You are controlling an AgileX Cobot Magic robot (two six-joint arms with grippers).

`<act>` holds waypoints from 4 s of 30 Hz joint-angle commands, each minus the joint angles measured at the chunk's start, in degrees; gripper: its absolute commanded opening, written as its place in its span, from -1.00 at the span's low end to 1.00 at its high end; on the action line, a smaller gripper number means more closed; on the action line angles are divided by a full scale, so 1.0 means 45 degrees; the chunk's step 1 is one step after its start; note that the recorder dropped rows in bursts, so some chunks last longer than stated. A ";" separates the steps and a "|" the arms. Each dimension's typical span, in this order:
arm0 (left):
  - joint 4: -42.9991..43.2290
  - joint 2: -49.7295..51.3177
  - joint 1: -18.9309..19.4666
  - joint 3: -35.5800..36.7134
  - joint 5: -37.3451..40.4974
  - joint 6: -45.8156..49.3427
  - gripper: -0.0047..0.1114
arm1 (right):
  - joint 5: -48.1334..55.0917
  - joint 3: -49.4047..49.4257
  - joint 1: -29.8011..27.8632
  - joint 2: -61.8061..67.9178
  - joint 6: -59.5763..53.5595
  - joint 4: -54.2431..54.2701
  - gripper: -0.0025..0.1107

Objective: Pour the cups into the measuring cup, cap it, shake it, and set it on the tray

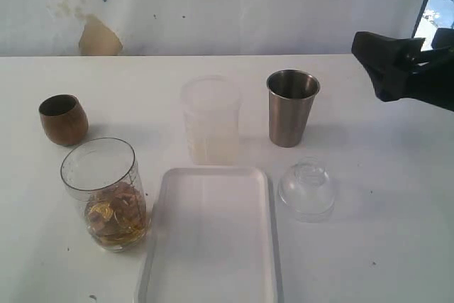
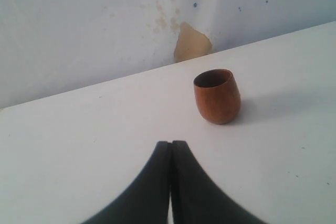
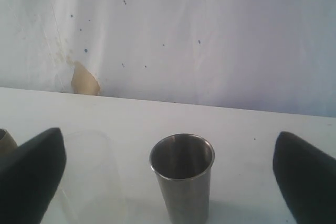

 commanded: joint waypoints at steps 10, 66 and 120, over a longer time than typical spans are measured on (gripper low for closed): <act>0.0464 -0.0062 -0.0067 0.0071 -0.0253 -0.3356 -0.92 | -0.0088 0.0056 -0.0087 -0.0083 -0.0182 -0.0039 0.89; 0.0433 -0.0062 0.0070 0.0071 -0.0274 -0.3356 -0.92 | 0.7969 0.0484 0.0891 -0.0082 0.1040 0.1851 -0.51; 0.0433 -0.0062 0.0070 0.0071 -0.0274 -0.3356 -0.92 | 1.8276 -1.1458 0.3611 1.2371 -1.0263 0.9512 0.19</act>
